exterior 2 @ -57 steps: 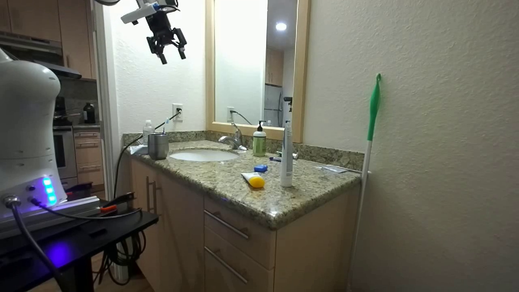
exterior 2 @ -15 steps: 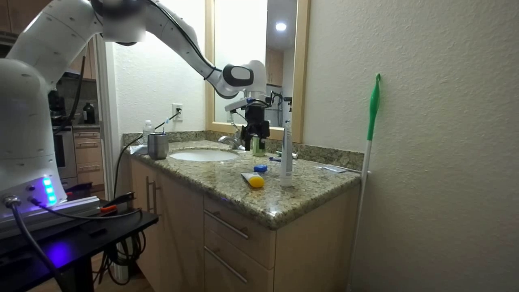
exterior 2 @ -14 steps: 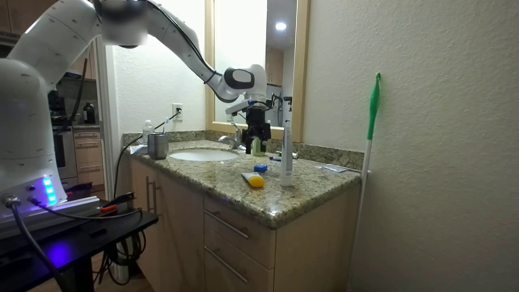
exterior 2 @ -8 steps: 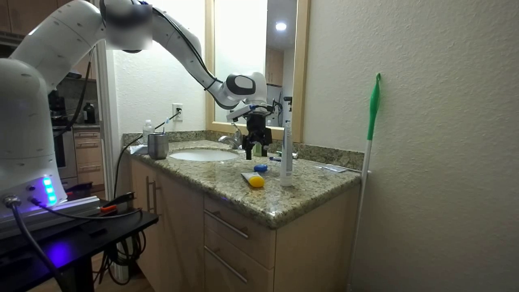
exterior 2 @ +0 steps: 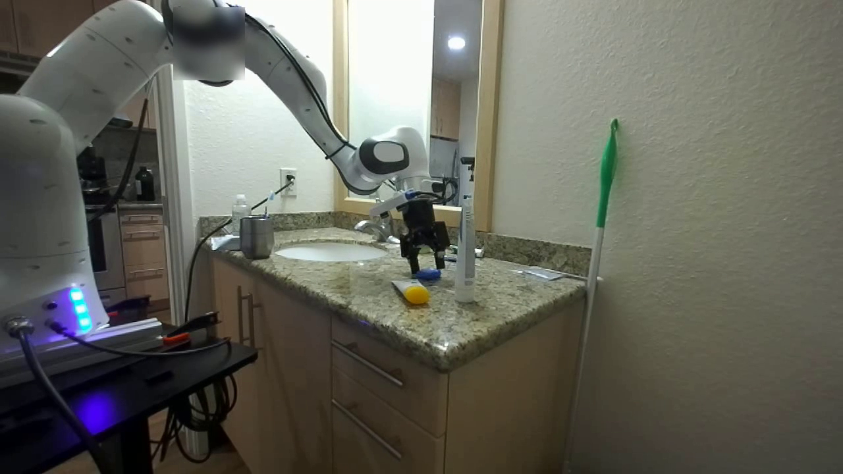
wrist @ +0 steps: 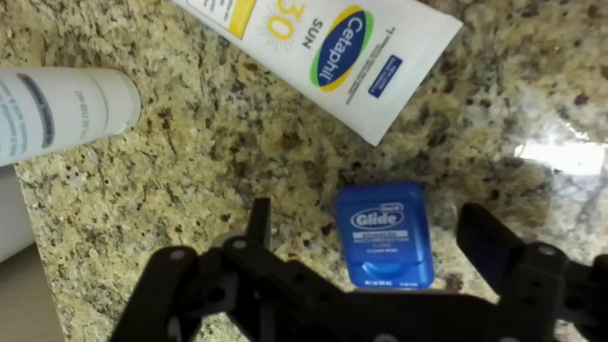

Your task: Move the dental floss from the right to the left side of the counter

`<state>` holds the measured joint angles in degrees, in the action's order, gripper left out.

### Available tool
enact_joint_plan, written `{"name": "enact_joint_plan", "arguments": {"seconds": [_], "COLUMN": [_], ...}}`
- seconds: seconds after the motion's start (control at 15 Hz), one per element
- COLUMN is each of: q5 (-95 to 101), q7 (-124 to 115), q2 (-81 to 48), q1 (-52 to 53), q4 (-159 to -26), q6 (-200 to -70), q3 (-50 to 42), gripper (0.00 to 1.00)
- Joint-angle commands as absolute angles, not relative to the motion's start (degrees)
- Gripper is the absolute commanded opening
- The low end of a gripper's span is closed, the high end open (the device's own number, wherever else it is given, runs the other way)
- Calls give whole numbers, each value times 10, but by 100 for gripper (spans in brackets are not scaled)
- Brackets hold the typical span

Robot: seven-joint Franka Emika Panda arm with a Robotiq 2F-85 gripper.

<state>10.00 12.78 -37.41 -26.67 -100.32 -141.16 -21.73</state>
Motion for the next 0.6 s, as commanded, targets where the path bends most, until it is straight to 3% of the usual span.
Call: {"name": "enact_joint_plan", "arguments": {"seconds": [0.0, 0.2, 0.27, 0.33, 0.53], "q5": [106, 99, 95, 92, 82], "q7": [124, 130, 133, 138, 148], "q2": [-375, -383, -386, -388, -393], "q1": [-274, -283, -286, -290, -303], "q4": [-1001, -982, -976, -969, -950], "q6": [-1413, -1401, -1398, -1392, -1375], "q3": [-210, -206, -204, -202, -193], "gripper": [100, 100, 75, 72, 52]}}
